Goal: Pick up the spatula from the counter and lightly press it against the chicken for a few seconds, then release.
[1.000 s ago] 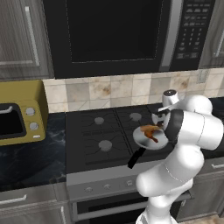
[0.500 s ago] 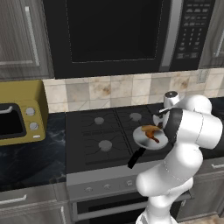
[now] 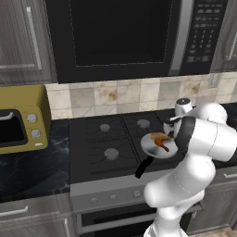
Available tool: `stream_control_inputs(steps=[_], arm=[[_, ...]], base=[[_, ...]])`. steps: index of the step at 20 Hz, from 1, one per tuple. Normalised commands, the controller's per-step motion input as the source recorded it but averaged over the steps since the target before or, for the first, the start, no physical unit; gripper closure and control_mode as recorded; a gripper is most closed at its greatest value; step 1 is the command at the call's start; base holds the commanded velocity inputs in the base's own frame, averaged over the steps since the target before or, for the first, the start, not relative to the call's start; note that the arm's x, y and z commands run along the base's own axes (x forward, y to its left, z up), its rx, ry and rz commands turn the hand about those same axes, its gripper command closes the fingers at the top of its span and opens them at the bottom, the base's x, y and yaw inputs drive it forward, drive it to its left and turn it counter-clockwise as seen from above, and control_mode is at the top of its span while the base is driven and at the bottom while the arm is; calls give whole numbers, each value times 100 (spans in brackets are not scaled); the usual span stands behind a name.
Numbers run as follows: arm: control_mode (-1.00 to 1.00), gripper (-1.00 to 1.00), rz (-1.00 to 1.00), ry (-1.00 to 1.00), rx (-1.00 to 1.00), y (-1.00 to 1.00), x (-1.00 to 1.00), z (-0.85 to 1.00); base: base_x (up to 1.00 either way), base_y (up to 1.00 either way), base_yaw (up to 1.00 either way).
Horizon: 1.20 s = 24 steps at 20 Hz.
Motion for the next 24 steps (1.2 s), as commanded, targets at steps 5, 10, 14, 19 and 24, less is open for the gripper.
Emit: stream_control_inputs(steps=[5,10,14,19,24], arm=[[-100,100,1,0,0,0,-18,-2],[-100,100,1,0,0,0,-12,-6],[-100,100,1,0,0,0,-6,-7],[-100,100,0,0,0,0,0,-12],[-100,100,0,0,-1,0,0,-12]], base=[[0,0,0],[0,0,0],[0,0,0],[0,0,0],[0,0,0]])
